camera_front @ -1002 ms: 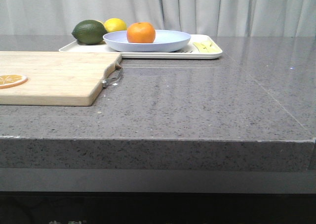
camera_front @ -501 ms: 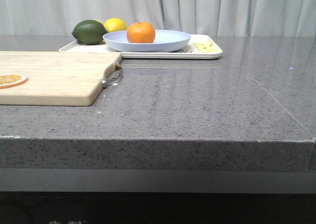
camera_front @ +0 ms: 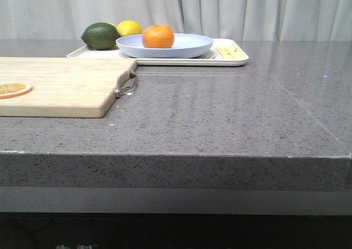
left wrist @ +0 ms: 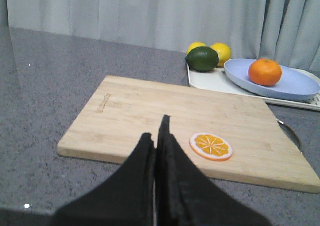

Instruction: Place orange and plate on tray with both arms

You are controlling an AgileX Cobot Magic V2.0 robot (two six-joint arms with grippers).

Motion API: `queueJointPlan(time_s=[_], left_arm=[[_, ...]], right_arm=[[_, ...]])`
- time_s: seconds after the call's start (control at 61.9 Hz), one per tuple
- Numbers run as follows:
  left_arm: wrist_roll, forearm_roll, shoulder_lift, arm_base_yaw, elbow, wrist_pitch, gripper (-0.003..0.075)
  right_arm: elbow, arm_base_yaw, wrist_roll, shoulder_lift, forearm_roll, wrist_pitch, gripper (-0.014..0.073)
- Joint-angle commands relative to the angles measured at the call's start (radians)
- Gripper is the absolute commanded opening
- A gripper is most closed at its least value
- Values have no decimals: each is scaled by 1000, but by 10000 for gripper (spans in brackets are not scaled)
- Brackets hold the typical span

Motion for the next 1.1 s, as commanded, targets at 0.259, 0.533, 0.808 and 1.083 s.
queueJointPlan(time_s=[0.259, 0.533, 0.808, 1.083], left_arm=[[-4, -49, -22, 26, 231, -346, -18], [-4, -49, -20, 26, 256, -349, -18], [-4, -49, -19, 26, 256, -347, -18], [-4, -49, -19, 26, 256, -347, -18]], right_arm=[[-26, -6, -9, 9, -11, -88, -59], [-26, -6, -9, 9, -11, -88, -59], [-26, -6, -9, 9, -11, -88, -59], [-26, -6, -9, 9, -11, -88, -59]])
